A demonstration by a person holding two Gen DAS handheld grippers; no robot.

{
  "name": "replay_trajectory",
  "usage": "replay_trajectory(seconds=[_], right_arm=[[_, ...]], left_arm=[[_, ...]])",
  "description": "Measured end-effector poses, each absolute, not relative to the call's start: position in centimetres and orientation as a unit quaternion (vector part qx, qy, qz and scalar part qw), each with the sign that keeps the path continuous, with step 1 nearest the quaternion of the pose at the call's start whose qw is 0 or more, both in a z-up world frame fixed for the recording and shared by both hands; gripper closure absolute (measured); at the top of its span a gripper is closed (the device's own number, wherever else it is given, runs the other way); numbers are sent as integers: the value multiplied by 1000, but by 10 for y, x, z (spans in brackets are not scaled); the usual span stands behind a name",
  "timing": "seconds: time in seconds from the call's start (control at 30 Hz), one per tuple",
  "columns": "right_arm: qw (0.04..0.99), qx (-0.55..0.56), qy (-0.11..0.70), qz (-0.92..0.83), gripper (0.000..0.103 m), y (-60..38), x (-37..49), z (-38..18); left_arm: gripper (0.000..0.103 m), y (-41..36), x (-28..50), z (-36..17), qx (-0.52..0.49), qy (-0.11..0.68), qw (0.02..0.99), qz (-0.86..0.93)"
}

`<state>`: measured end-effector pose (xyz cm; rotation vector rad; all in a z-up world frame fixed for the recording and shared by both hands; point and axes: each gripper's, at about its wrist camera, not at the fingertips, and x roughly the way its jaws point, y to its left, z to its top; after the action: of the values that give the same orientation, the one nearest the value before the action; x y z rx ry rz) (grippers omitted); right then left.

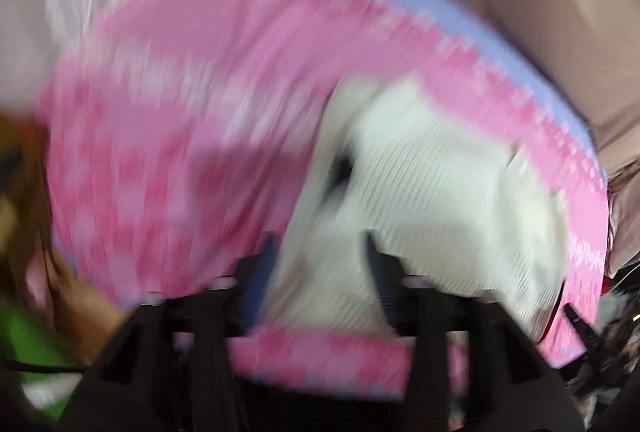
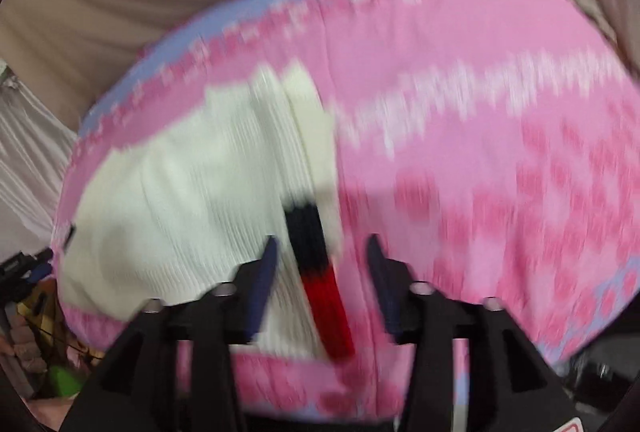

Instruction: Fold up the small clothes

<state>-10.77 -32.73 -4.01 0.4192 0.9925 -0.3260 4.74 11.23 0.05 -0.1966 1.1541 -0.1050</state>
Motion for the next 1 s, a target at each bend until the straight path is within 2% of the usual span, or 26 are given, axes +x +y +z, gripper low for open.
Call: replay_trajectory(seconds=[0.07,0.13,0.17,0.23,0.27,0.3,0.33,0.37,0.5,0.57,0.67,0.77,0.83,0.93,1.0], right_arm=[[858,183,457,-145,35,-330,-78,-33],[860,166,461,-140,35,-330,-49,-40],[858,163,466,-140,35,-332,-33,-47],[850,171,478,-138,35,-335,-15,-66],[847,177,482,-134,52,-335,-8,-75],[843,179,491,-124,94,-335,-4,-83],[839,180,499,-123,97,-332,-1,-85],[845,182,489,-121,96,-329,-1,-79],[881,170,424,-124,96,-327,-9,-28],[875,156,438,-137,96,-336,-2,-38],[830,163,511,-152,94,-355,14,-92],[851,214,454,-155,89,-354,-4,-66],[867,203,429,-149,89,-341,-15,-43],[869,185,439,-130,88,-322,-22,-42],[857,155,475,-128,88,-313,-13,-65]], left_arm=[[22,97,70,8,-80,515,852,-52],[22,88,102,-4,-73,512,855,-41],[22,85,111,-14,-72,518,851,-34],[33,80,135,-42,-70,544,836,-12],[49,81,136,-50,-68,551,831,-12],[63,84,136,-58,-63,559,827,-12],[71,85,138,-65,-60,566,822,-11],[79,89,137,-68,-65,570,819,-11],[79,101,130,-67,-65,557,828,8],[79,101,133,-71,-58,557,828,17],[78,101,135,-80,-53,564,824,25],[77,102,135,-80,-52,566,823,24],[77,104,133,-76,-51,565,823,22],[78,103,124,-64,-59,557,828,17],[78,96,116,-55,-54,550,833,6]])
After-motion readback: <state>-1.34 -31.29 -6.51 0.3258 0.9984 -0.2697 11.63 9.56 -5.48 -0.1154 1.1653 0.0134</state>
